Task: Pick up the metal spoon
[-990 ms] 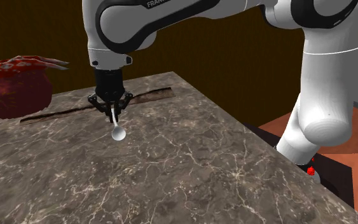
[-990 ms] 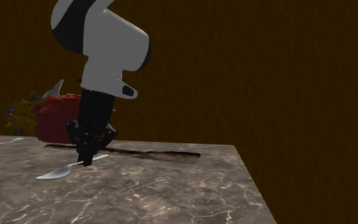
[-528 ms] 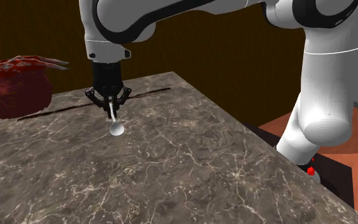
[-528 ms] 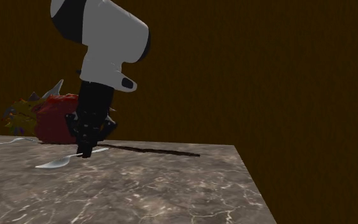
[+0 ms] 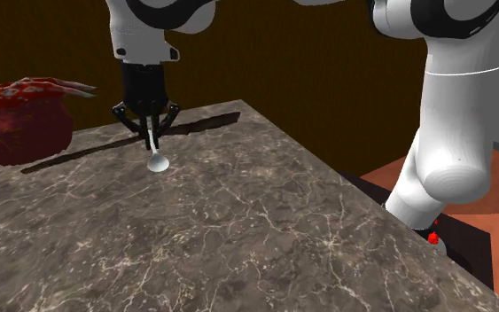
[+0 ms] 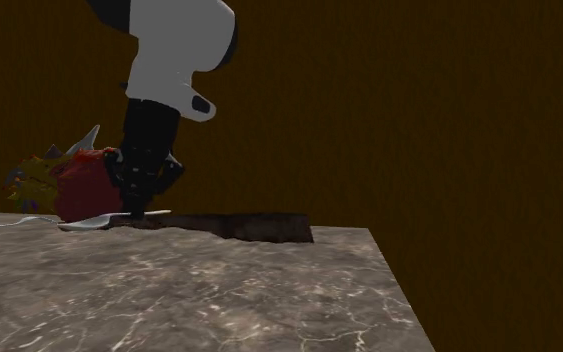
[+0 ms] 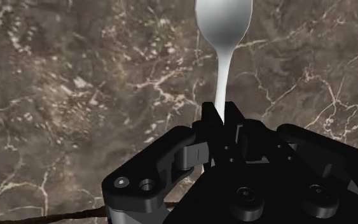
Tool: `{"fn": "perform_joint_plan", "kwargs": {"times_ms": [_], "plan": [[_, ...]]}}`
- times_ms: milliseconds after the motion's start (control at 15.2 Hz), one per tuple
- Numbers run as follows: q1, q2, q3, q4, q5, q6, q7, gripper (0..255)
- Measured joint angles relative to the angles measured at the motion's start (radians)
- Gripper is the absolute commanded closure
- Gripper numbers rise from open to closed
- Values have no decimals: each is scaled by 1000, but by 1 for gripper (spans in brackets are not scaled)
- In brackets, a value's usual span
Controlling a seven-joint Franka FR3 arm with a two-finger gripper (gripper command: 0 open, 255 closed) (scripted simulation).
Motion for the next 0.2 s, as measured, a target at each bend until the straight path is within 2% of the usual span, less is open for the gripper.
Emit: {"fn": "perform_joint_plan", "kwargs": {"times_ms": [198], "plan": [[2,0,1,35,-1,-34,5,255]]}}
